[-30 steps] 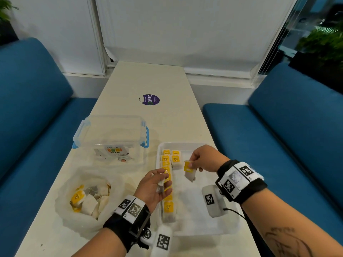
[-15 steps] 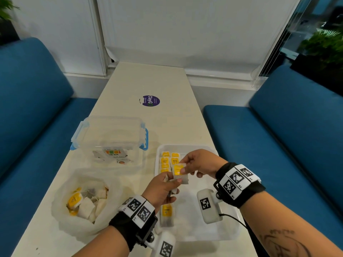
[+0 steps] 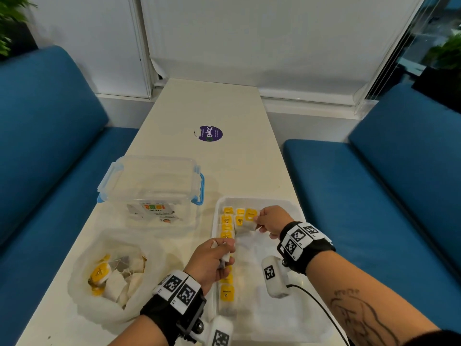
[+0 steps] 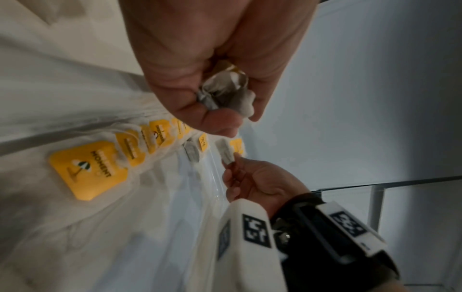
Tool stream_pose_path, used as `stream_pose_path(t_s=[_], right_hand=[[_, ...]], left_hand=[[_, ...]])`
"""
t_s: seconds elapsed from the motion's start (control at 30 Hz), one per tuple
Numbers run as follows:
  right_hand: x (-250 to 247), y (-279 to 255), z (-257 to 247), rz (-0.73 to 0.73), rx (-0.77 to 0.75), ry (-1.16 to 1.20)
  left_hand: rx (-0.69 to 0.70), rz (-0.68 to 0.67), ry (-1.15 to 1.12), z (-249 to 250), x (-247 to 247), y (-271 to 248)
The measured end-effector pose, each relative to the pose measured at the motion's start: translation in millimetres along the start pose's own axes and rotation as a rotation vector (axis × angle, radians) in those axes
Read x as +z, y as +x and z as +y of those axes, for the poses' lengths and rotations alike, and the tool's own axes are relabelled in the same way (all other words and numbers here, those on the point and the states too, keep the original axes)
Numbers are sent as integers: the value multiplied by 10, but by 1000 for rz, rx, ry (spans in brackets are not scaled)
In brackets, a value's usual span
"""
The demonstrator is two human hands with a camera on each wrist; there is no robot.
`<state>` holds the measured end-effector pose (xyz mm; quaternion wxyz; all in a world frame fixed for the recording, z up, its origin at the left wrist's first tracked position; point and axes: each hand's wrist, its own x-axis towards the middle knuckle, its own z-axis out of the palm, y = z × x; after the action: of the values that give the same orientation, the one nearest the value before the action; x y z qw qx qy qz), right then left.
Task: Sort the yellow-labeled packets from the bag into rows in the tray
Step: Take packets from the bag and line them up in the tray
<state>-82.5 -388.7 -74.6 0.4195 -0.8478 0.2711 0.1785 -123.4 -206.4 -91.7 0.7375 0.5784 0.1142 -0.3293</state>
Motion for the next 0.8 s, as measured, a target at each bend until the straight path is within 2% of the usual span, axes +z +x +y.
stream_pose_path(t_s=[0.27,0.5,0.63,0.8], right_hand=[[202,190,74,-128,41,-164],[308,364,137,-45,-13,-239],[398,388,148,18,-26,-398],[207,260,101,89,-81,-306]], left_hand=[[-11,12,-70,-24,-38,23],[-7,16,-87,-40,-27,30],[-33,-17,-160,-27,-31,27],[-109,-105,-351,18,-77,4]])
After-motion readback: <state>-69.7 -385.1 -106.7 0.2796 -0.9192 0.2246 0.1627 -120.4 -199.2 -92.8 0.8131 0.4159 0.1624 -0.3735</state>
